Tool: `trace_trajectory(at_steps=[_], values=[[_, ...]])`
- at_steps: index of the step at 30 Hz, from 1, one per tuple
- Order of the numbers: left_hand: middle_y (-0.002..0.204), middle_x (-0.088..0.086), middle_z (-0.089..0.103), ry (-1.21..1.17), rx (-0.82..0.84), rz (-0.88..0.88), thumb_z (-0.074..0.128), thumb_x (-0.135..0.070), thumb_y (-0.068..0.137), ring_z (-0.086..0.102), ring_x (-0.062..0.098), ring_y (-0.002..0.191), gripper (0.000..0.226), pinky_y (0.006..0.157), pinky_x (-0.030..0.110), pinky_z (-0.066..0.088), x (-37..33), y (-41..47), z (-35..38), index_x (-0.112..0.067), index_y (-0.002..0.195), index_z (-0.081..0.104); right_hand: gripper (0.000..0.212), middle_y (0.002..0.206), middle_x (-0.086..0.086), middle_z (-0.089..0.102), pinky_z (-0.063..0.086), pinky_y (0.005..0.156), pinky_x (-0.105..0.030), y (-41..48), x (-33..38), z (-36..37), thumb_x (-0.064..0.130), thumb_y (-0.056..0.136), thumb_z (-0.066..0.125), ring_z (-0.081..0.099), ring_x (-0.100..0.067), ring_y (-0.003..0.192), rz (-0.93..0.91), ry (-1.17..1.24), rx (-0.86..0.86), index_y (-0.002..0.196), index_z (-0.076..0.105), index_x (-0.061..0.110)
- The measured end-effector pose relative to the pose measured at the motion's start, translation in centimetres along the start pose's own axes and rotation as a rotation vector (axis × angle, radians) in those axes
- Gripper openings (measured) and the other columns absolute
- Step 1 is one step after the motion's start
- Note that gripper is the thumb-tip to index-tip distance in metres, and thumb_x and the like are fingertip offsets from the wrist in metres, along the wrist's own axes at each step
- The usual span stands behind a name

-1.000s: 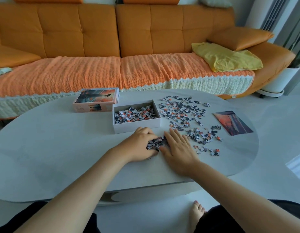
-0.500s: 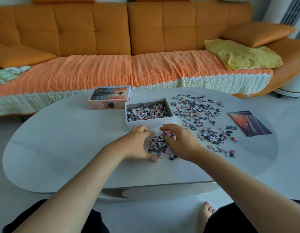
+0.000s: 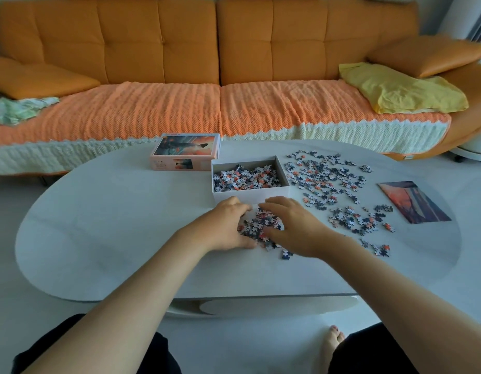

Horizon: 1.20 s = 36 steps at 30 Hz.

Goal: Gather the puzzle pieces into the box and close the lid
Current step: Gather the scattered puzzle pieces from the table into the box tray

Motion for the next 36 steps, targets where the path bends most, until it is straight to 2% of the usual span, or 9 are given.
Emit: trace_trajectory(at_steps=[5, 11, 18, 22, 25, 28, 32, 34, 36], values=[[0.117, -0.006, 0.038, 0.032, 0.06, 0.028, 0.07, -0.055, 0.079, 0.039, 0.011, 0.108, 0.076, 0.095, 0.033, 0.042, -0.2, 0.4, 0.3, -0.028, 0.145, 0.041, 0.094, 0.144, 0.0, 0.026, 0.035, 0.109, -0.045, -0.1, -0.7, -0.6, 0.072, 0.073, 0.062, 0.02, -0.023, 0.134, 0.062, -0.19, 0.23, 0.149, 0.027, 0.031], [0.103, -0.005, 0.047, -0.07, -0.028, 0.02, 0.074, -0.039, 0.081, 0.053, 0.014, 0.091, 0.043, 0.083, 0.036, 0.049, -0.4, 1.0, -0.1, -0.028, 0.121, 0.064, 0.046, 0.109, 0.0, 0.049, 0.046, 0.082, -0.03, 1.9, 0.5, -0.6, 0.044, 0.079, 0.074, 0.052, -0.017, 0.095, 0.059, -0.048, 0.171, 0.122, 0.063, 0.03], [0.096, -0.008, 0.063, -0.184, -0.033, -0.044, 0.075, -0.024, 0.084, 0.061, 0.009, 0.077, 0.011, 0.056, 0.021, 0.049, 0.4, 1.4, -1.3, -0.026, 0.093, 0.069, 0.03, 0.102, 0.007, 0.065, 0.044, 0.053, -0.013, 3.1, 0.6, -1.2, 0.024, 0.08, 0.074, 0.058, -0.005, 0.073, 0.124, 0.011, 0.154, 0.109, 0.071, 0.028], [0.088, -0.013, 0.062, -0.176, -0.024, -0.045, 0.069, -0.019, 0.088, 0.069, 0.023, 0.069, 0.01, 0.059, 0.039, 0.059, 0.7, 1.7, -1.6, -0.028, 0.091, 0.071, 0.026, 0.097, 0.013, 0.066, 0.047, 0.061, -0.014, 3.9, 0.7, -1.7, 0.017, 0.084, 0.069, 0.057, -0.002, 0.07, 0.136, -0.031, 0.176, 0.108, 0.073, 0.027], [0.087, -0.013, 0.064, -0.162, -0.028, -0.019, 0.071, -0.016, 0.086, 0.064, 0.006, 0.074, 0.012, 0.066, 0.022, 0.053, 0.6, 2.1, -2.3, -0.026, 0.092, 0.072, 0.02, 0.101, 0.011, 0.07, 0.053, 0.076, -0.02, 4.5, 0.8, -2.4, 0.022, 0.084, 0.071, 0.064, -0.007, 0.081, 0.122, -0.055, 0.193, 0.104, 0.075, 0.028], [0.084, -0.011, 0.066, -0.253, -0.095, -0.008, 0.073, -0.015, 0.086, 0.062, 0.003, 0.066, 0.008, 0.062, 0.018, 0.048, 0.4, 2.4, -4.4, -0.02, 0.092, 0.071, 0.01, 0.09, 0.011, 0.071, 0.059, 0.069, -0.026, 5.1, 1.0, -4.3, 0.023, 0.085, 0.073, 0.07, -0.006, 0.065, 0.114, 0.084, 0.13, 0.093, 0.075, 0.028], [0.078, -0.014, 0.064, -0.35, -0.363, -0.011, 0.073, -0.016, 0.086, 0.054, -0.003, 0.06, 0.009, 0.052, 0.007, 0.036, 1.5, 3.6, -7.2, -0.022, 0.092, 0.071, 0.01, 0.086, 0.009, 0.067, 0.052, 0.06, -0.016, 6.9, 0.2, -6.8, 0.02, 0.085, 0.073, 0.065, -0.009, 0.066, 0.122, 0.155, -0.203, 0.094, 0.074, 0.023], [0.087, -0.009, 0.066, -0.266, -0.463, -0.005, 0.07, -0.016, 0.088, 0.054, -0.004, 0.069, 0.01, 0.06, 0.004, 0.037, 1.9, 4.2, -7.6, -0.019, 0.098, 0.072, 0.012, 0.091, 0.005, 0.067, 0.048, 0.064, -0.019, 8.0, -0.1, -6.7, 0.022, 0.086, 0.071, 0.062, -0.013, 0.074, 0.121, 0.081, -0.293, 0.097, 0.074, 0.024], [0.104, -0.001, 0.067, -0.134, -0.447, 0.0, 0.067, -0.019, 0.091, 0.059, 0.008, 0.086, 0.017, 0.077, 0.018, 0.045, 2.4, 5.1, -6.9, -0.016, 0.107, 0.072, 0.016, 0.092, 0.002, 0.069, 0.051, 0.065, -0.027, 8.9, -0.5, -5.5, 0.027, 0.09, 0.066, 0.062, -0.017, 0.076, 0.133, 0.042, -0.219, 0.104, 0.074, 0.024]])
Point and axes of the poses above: each hand's wrist, its own y-axis towards the middle knuckle, its own z-axis out of the palm, x = y × z, the point moved 4 cm from there along y, towards the middle knuckle
